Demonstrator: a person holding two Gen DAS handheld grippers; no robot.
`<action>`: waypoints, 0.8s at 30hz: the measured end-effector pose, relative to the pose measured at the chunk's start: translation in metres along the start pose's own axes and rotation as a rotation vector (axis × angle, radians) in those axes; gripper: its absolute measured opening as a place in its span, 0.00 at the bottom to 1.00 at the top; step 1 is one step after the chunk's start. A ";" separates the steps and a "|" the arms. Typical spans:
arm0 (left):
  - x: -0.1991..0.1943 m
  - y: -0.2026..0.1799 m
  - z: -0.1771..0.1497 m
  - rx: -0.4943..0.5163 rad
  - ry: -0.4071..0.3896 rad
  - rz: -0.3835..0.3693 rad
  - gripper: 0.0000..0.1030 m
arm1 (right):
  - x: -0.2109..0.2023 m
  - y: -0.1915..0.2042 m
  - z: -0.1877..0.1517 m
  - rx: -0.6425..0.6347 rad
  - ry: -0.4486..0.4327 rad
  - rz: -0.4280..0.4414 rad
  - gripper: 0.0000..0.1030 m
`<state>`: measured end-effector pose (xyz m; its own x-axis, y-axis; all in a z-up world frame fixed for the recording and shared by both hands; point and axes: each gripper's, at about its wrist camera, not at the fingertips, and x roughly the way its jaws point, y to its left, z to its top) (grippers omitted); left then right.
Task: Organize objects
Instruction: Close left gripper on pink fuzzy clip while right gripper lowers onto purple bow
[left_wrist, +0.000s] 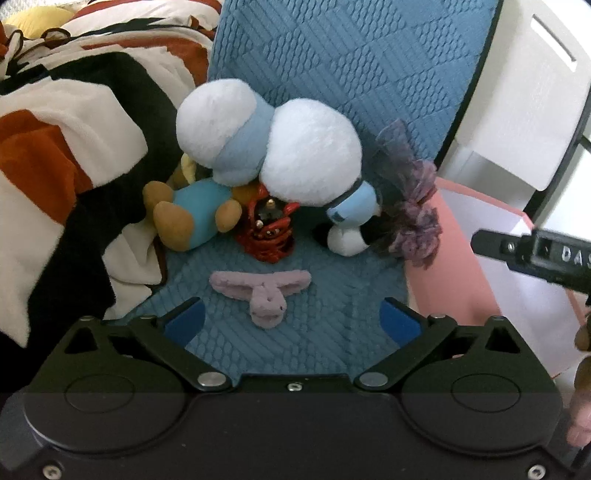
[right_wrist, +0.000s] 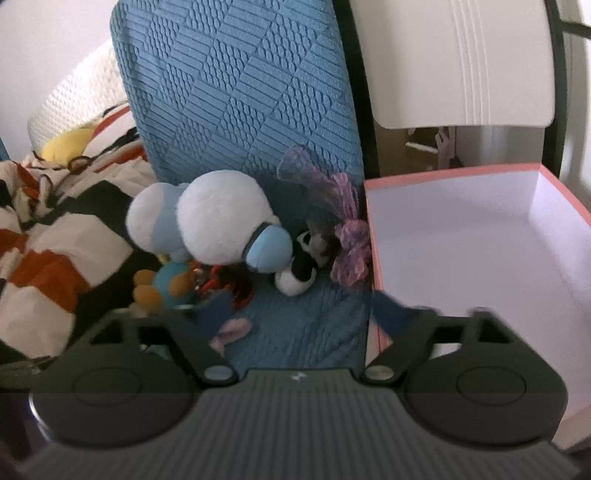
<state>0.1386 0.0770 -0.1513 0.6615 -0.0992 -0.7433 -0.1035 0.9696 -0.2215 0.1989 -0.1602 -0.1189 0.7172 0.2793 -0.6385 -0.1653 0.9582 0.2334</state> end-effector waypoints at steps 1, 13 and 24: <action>0.006 0.001 0.000 -0.002 0.008 -0.002 0.97 | 0.006 0.001 0.001 -0.001 0.003 -0.001 0.69; 0.075 0.019 0.005 -0.024 0.078 -0.002 0.85 | 0.074 0.016 0.006 -0.090 -0.014 -0.125 0.47; 0.112 0.034 0.001 -0.038 0.149 -0.023 0.65 | 0.110 0.010 -0.023 0.044 0.029 -0.201 0.39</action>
<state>0.2100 0.0987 -0.2413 0.5470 -0.1561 -0.8225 -0.1197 0.9578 -0.2614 0.2605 -0.1187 -0.2041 0.7127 0.0852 -0.6963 0.0091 0.9914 0.1305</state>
